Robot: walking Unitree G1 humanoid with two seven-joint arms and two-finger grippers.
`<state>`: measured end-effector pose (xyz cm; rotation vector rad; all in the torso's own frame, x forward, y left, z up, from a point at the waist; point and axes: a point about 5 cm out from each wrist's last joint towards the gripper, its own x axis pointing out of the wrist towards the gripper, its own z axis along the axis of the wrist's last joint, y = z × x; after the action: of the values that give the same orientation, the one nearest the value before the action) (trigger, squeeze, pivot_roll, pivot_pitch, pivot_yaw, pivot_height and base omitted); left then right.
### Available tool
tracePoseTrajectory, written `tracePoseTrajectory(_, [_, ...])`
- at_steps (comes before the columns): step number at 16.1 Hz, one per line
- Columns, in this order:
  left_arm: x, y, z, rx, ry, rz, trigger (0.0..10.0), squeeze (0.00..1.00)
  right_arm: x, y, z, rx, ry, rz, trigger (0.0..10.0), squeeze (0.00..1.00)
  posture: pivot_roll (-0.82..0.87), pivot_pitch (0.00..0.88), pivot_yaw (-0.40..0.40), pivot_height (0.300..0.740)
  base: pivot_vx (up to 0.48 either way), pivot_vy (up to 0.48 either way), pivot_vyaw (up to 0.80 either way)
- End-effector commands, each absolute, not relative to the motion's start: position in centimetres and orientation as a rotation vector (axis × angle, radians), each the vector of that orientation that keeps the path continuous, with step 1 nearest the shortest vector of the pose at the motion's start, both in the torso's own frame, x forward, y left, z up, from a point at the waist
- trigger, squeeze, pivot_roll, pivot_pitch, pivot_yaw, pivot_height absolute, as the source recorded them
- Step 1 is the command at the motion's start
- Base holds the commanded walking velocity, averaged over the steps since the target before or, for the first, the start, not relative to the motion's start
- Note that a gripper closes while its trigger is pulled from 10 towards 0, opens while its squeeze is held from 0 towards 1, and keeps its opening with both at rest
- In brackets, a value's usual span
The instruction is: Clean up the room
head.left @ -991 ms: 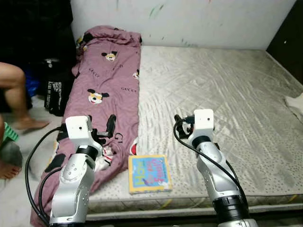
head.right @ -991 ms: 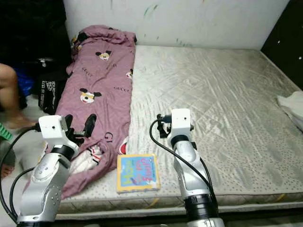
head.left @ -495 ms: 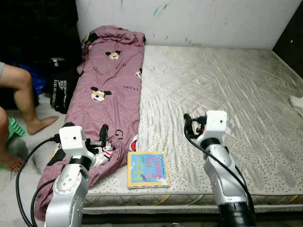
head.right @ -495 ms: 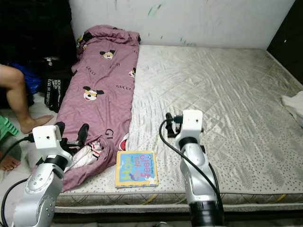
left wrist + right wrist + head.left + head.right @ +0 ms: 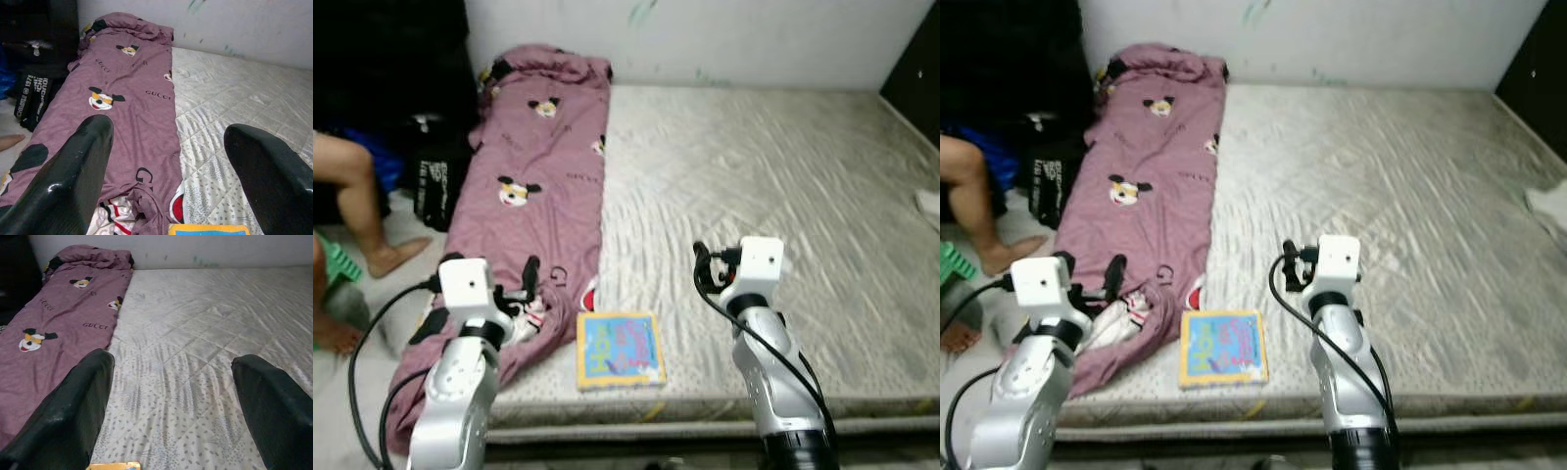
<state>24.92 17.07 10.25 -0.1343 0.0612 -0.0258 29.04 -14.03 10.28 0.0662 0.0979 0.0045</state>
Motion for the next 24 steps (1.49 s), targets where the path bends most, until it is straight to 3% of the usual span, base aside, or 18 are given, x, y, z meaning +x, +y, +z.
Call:
tracePoseTrajectory(1, [25.04, 16.95, 10.32, -0.121, 0.058, -0.034, 10.0, 0.0, 29.1, -14.38, 10.74, 0.066, 0.087, -0.004, 10.0, 0.0, 0.07, 0.074, -0.023, 0.74, 0.0, 0.0, -0.8])
tracePoseTrajectory(13, [25.37, 16.91, 10.42, -0.122, 0.052, -0.023, 10.0, 0.0, 29.49, -13.98, 10.96, 0.05, 0.072, 0.024, 10.0, 0.0, 0.07, 0.071, -0.031, 0.74, 0.0, 0.0, -0.05])
tracePoseTrajectory(24, [25.37, 16.99, 10.49, -0.124, 0.052, -0.008, 10.0, 0.0, 29.49, -14.05, 10.93, 0.049, 0.078, 0.02, 10.0, 0.0, 0.07, 0.09, -0.033, 0.645, 0.0, 0.0, 0.0])
